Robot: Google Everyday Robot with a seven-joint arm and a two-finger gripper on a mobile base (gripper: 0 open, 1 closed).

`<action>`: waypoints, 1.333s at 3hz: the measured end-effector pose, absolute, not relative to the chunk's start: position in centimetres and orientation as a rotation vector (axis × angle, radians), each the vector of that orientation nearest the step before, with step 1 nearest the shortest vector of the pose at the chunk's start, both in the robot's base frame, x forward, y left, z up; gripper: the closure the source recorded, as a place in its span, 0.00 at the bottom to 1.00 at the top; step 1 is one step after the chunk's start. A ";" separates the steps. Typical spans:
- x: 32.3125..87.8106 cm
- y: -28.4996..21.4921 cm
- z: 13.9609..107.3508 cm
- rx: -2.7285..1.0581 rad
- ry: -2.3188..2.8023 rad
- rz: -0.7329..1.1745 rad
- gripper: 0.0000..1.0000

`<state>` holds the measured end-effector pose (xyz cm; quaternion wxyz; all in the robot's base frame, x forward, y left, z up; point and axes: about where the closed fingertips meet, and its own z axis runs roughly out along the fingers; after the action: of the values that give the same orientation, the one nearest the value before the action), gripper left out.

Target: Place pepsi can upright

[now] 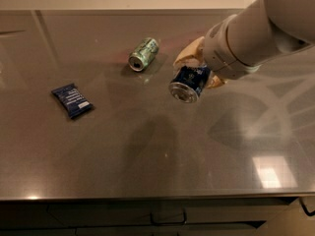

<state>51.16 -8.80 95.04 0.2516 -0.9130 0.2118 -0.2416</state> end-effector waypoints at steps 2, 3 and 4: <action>50.6 -9.5 96.2 -2.506 0.343 -0.836 1.00; 50.3 -9.8 96.4 -2.477 0.216 -0.923 1.00; 50.1 -10.1 96.1 -2.410 0.135 -1.001 1.00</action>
Offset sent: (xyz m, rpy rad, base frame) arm -0.0085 -0.0156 0.0157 -0.1962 -0.2892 0.2607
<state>50.08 -10.12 96.15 0.2611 -0.8902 0.0497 -0.3699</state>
